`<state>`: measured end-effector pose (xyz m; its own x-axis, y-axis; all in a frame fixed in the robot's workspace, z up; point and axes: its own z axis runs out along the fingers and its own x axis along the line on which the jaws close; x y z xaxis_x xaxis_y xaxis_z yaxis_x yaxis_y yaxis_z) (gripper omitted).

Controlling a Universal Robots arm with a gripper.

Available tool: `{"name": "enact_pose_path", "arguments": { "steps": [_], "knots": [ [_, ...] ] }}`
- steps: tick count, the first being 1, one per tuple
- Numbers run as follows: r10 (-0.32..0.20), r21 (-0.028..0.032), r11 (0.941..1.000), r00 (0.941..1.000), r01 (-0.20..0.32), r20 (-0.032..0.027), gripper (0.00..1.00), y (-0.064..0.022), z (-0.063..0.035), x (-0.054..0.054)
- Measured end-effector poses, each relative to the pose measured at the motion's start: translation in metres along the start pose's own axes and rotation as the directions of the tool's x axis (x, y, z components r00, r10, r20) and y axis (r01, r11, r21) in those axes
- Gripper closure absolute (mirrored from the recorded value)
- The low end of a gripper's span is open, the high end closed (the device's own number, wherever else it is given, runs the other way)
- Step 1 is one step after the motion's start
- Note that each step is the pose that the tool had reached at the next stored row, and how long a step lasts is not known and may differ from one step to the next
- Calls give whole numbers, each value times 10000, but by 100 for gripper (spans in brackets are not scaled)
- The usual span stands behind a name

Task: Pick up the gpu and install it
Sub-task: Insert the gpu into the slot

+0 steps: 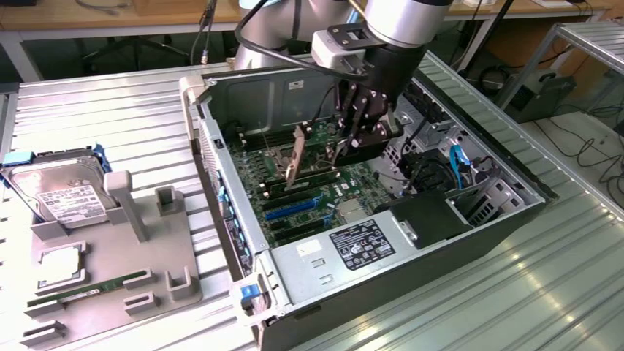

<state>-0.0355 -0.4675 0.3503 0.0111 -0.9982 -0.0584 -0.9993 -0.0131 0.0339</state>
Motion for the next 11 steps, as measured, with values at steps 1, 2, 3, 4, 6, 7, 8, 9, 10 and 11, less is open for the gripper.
{"name": "enact_pose_path", "arguments": {
  "steps": [1,2,3,4,6,7,8,9,10,11],
  "knots": [
    [0,0,10000,10000,0,0,74,1,2,1],
    [0,0,10000,10000,0,1,74,2,4,2],
    [0,0,10000,10000,0,0,74,3,6,3],
    [0,0,10000,10000,0,1,74,3,8,4],
    [0,0,10000,10000,0,1,74,5,12,7],
    [0,1,10000,10000,0,1,74,5,14,8],
    [0,0,10000,10000,0,0,74,6,15,10],
    [0,0,10000,10000,0,0,74,6,17,11],
    [0,1,10000,10000,0,1,74,7,19,12],
    [0,0,10000,10000,0,1,74,8,21,13]
  ]
}}
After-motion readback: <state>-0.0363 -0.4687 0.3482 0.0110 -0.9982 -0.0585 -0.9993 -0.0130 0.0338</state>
